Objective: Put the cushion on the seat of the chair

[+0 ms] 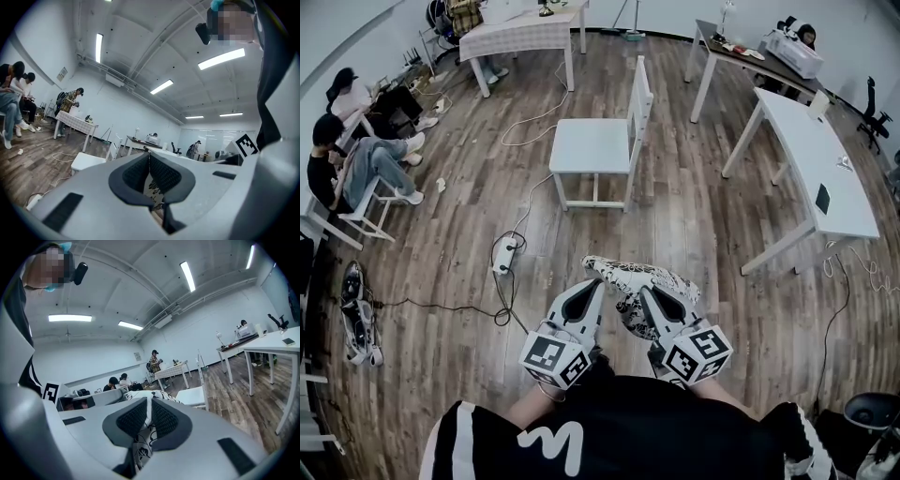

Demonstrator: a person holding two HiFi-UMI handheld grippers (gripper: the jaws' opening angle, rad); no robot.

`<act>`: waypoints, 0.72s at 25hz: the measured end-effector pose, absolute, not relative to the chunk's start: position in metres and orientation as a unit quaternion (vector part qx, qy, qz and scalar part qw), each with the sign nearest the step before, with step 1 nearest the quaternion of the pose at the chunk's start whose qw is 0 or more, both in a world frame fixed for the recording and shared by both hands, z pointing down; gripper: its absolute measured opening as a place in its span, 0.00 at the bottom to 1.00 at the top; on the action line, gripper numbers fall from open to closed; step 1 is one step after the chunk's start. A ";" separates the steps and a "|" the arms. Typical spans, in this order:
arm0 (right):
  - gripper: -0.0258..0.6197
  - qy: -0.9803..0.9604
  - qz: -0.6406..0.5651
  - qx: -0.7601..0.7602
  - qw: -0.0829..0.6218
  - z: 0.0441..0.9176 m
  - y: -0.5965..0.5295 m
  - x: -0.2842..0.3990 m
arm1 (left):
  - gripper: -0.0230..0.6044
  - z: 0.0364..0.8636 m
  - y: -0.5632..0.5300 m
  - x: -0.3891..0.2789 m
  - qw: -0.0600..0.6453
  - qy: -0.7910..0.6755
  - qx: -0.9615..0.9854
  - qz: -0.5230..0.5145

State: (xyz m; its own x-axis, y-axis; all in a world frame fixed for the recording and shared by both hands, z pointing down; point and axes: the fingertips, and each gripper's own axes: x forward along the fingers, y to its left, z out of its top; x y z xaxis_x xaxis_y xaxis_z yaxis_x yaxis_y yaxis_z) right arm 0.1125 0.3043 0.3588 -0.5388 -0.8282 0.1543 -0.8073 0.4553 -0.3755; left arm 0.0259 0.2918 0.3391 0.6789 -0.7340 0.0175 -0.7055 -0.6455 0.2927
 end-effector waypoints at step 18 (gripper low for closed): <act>0.10 0.839 -0.211 -0.501 0.038 0.355 0.186 0.048 | 0.05 0.335 0.168 -0.035 0.139 -0.368 0.918 -0.042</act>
